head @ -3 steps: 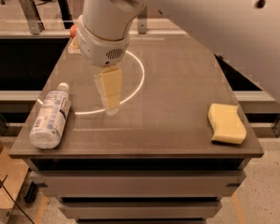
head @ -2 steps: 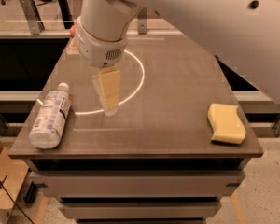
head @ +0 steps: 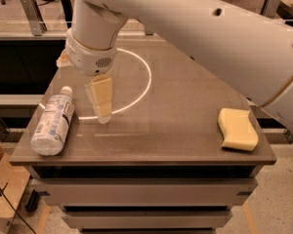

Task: Pick blue plastic bottle

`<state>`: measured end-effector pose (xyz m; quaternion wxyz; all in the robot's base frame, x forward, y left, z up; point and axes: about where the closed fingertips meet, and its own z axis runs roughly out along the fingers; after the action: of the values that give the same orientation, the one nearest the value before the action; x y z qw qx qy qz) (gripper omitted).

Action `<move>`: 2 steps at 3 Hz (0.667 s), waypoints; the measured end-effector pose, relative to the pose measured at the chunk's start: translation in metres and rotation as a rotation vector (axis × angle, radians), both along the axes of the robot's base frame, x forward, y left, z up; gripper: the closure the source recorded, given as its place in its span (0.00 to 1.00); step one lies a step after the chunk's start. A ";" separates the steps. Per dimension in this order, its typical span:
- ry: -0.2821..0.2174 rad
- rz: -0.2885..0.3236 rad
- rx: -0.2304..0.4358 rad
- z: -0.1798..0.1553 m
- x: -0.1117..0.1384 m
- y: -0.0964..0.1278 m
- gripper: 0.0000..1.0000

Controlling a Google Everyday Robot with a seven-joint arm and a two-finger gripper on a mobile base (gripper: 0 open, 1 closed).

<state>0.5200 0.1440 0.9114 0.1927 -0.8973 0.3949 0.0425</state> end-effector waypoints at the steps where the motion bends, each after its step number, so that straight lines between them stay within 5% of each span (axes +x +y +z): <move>1: 0.034 0.075 -0.014 -0.018 0.004 0.026 0.00; 2: 0.074 0.149 -0.021 -0.039 0.007 0.053 0.00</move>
Offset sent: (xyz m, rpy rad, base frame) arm 0.0116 0.0817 -0.0643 -0.0309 0.1254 0.2342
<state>0.5269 0.1968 0.8722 0.1649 -0.9239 0.3345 0.0857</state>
